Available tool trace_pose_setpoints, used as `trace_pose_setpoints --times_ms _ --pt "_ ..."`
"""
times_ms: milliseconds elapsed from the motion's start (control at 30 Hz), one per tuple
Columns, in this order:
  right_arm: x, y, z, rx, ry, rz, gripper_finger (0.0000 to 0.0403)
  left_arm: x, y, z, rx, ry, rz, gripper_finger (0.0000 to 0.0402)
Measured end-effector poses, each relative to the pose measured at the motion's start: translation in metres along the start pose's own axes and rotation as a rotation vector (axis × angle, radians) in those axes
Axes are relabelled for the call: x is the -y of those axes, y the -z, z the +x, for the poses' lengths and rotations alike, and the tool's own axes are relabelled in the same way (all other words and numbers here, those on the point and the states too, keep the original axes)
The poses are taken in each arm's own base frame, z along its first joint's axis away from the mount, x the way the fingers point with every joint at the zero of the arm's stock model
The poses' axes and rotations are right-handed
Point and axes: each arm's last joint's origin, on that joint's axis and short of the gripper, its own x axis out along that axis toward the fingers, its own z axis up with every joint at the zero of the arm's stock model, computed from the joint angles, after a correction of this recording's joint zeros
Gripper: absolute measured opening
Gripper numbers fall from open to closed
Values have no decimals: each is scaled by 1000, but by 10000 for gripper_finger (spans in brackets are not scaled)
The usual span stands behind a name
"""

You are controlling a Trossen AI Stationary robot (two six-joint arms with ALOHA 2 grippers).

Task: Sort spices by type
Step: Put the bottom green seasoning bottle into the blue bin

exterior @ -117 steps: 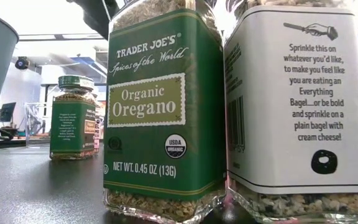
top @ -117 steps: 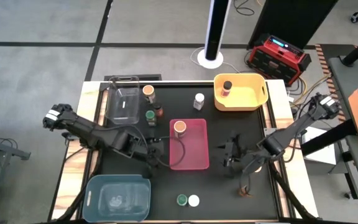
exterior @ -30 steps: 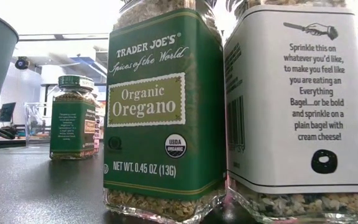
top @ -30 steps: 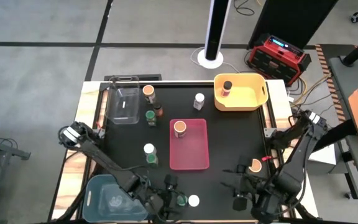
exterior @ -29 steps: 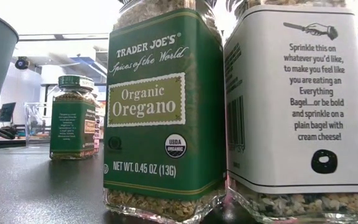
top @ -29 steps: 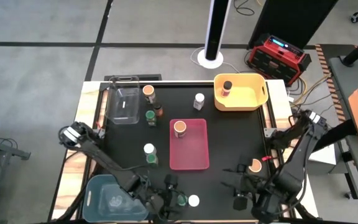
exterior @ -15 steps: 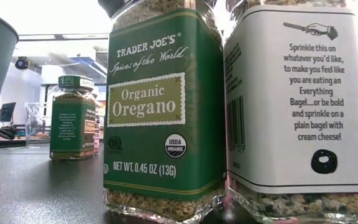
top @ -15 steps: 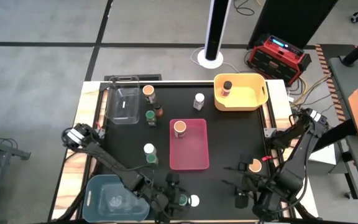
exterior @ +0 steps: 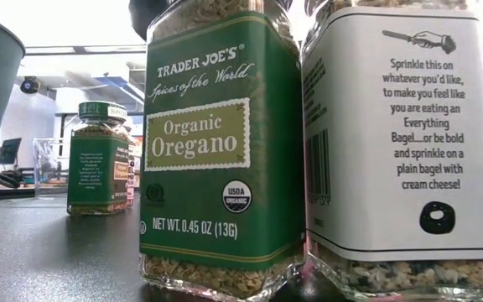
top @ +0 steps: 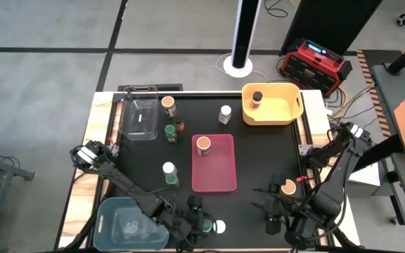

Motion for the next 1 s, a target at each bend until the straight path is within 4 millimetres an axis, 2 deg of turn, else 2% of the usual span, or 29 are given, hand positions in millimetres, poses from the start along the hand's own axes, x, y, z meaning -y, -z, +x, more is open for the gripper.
trace_pose_setpoints --times_ms 267,700,1000 --pt "-1 4 3 -9 7 23 199 1 6 7 -18 -5 5 316" --pt "-1 5 3 -10 7 25 199 1 6 8 -16 -5 12 308" --pt "-1 5 3 -11 7 25 199 1 6 8 -16 -4 11 251"
